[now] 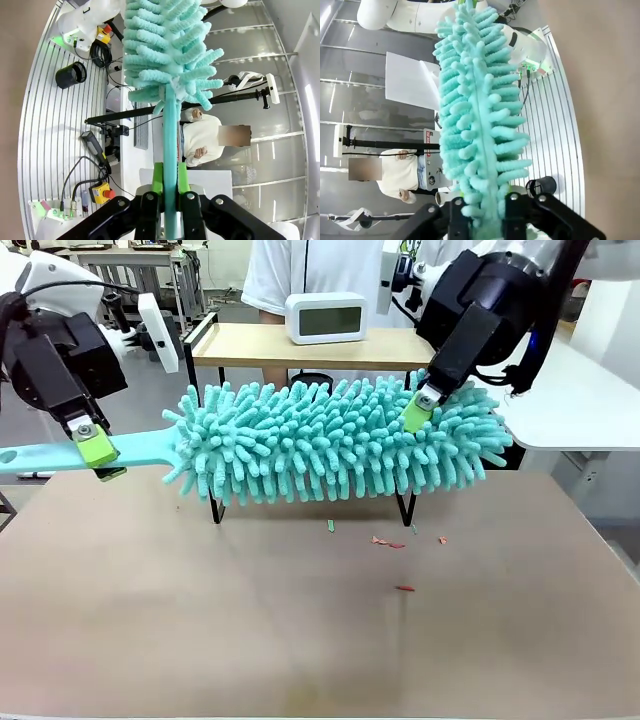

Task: Clean the shelf.
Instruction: Hand the Duster back to the human.

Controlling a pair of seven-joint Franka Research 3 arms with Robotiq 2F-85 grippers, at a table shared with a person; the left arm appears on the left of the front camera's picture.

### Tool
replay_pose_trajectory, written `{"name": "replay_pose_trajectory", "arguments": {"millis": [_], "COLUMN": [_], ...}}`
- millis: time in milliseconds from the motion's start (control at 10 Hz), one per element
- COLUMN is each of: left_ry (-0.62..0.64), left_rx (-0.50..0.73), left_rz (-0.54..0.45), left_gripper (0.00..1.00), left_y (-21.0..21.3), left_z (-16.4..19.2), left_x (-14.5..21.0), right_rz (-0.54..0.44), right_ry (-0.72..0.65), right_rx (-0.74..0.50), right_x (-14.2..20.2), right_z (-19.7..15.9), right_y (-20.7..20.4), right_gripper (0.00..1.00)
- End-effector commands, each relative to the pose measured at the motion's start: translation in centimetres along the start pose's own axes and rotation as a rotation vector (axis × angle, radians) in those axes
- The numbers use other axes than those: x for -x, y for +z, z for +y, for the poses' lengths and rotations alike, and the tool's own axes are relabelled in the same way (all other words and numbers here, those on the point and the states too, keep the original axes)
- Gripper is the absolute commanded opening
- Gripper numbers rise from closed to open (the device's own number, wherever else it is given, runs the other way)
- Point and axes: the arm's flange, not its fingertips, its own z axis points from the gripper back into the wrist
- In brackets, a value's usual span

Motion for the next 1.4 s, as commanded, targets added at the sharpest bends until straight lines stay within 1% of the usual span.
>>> {"name": "replay_pose_trajectory", "arguments": {"millis": [0,200,300,400,500,600,700,800,900,1000,1100,1200,1300], "left_ry": [-0.022,-0.019,-0.012,-0.006,-0.006,-0.017,-0.020,-0.022,-0.010,-0.004,0.017,-0.039,-0.062], "left_rx": [0.013,0.011,0.012,0.008,0.006,0.005,-0.006,-0.022,-0.072,-0.133,-0.251,-0.241,-0.278], "left_rz": [-0.024,-0.022,-0.019,-0.005,-0.018,-0.046,-0.090,-0.161,-0.291,-0.497,-0.745,-0.937,-1.101], "left_gripper": [0.12,0.12,0.31,0.69,0.88,1.00,1.00,1.00,1.00,1.00,1.00,1.00,1.00], "left_y": [0.1,0.1,0.2,0.1,0.3,0.7,1.4,2.6,4.5,6.8,8.7,9.9,10.6], "left_z": [-0.2,-0.1,-0.1,-0.1,-0.1,-0.3,-0.5,-0.8,-1.0,-1.4,-1.7,-2.1,-2.0], "left_x": [0.1,0.0,0.0,-0.1,0.0,0.5,1.2,2.5,4.5,7.4,10.2,12.9,15.1], "right_rz": [0.032,0.035,0.033,0.032,0.030,0.025,0.015,0.004,-0.016,-0.040,-0.102,-0.202,-0.336], "right_ry": [0.015,0.017,0.014,0.013,0.011,0.008,0.000,-0.004,-0.021,-0.038,-0.029,0.001,0.036], "right_rx": [-0.004,-0.013,-0.013,-0.014,-0.014,-0.014,-0.019,-0.031,-0.042,-0.054,-0.069,-0.066,-0.041], "right_x": [-0.1,-0.2,-0.1,-0.1,-0.1,0.0,0.2,0.6,1.2,2.5,4.3,6.7,9.6], "right_z": [0.2,0.1,0.1,0.2,0.2,0.2,0.0,-0.4,-0.9,-1.3,-1.1,-0.1,1.4], "right_y": [0.4,0.4,0.4,0.4,0.5,0.7,1.0,1.4,1.8,2.6,3.9,5.6,7.5], "right_gripper": [0.00,0.00,0.00,0.00,0.00,0.00,0.00,0.00,0.00,0.00,0.00,0.00,0.00]}}
